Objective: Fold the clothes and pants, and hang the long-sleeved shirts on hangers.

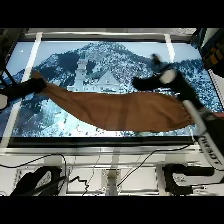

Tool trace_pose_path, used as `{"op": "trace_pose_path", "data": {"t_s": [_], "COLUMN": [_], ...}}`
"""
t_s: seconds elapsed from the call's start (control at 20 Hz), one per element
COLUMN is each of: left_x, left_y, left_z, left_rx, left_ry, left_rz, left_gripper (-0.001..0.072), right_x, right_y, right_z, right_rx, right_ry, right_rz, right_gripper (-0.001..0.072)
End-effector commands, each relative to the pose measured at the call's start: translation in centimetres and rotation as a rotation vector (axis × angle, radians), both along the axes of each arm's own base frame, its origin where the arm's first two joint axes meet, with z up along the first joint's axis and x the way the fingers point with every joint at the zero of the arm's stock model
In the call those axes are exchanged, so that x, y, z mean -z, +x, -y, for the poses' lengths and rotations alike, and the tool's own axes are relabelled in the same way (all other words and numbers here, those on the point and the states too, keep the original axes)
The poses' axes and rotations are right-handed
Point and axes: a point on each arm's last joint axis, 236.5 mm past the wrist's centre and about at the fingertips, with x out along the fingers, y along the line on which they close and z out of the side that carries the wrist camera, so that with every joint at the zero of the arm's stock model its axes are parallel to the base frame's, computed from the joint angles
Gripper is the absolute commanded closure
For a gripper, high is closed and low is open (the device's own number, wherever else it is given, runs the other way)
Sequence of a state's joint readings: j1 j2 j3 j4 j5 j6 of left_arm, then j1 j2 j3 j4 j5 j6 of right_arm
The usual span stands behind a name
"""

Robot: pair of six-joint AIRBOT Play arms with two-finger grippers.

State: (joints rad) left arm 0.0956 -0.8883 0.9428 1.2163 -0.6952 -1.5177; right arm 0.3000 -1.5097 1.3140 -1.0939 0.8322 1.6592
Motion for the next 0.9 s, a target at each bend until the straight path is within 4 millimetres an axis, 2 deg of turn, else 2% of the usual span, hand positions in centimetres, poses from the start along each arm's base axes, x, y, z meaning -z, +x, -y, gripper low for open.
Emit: {"op": "trace_pose_path", "data": {"t_s": [0.0, 0.15, 0.25, 0.35, 0.5, 0.7, 0.8, 0.85], "left_x": [-4.7, -5.5, -5.0, -4.3, -3.5, -2.8, -2.8, -2.8], "left_y": [-0.9, -1.4, -1.4, -1.3, -0.9, -0.6, -0.6, -0.6], "left_z": [4.4, 7.0, 8.0, 8.6, 8.6, 9.0, 9.6, 9.9], "left_rx": [0.102, 0.165, 0.191, 0.204, 0.204, 0.205, 0.205, 0.206], "left_ry": [-0.002, -0.008, -0.01, -0.01, -0.01, -0.039, -0.084, -0.106], "left_rz": [0.151, 0.178, 0.164, 0.148, 0.128, 0.106, 0.099, 0.095], "left_gripper": [0.0683, 0.0683, 0.0683, 0.0683, 0.0682, 0.0682, 0.0682, 0.0682], "right_x": [3.7, 6.4, 7.5, 7.4, 6.3, 6.0, 6.5, 6.9], "right_y": [-4.0, -7.5, -9.6, -10.7, -11.0, -12.6, -12.5, -11.8], "right_z": [-13.4, -21.4, -25.3, -27.9, -29.1, -30.4, -29.5, -27.9], "right_rx": [-0.15, -0.29, -0.355, -0.394, -0.415, -0.439, -0.456, -0.469], "right_ry": [0.087, 0.098, 0.118, 0.142, 0.163, 0.238, 0.212, 0.161], "right_rz": [-0.033, -0.072, -0.112, -0.107, -0.087, -0.145, -0.156, -0.154], "right_gripper": [0.068, 0.068, 0.068, 0.068, 0.068, 0.0681, 0.0679, 0.0679]}}
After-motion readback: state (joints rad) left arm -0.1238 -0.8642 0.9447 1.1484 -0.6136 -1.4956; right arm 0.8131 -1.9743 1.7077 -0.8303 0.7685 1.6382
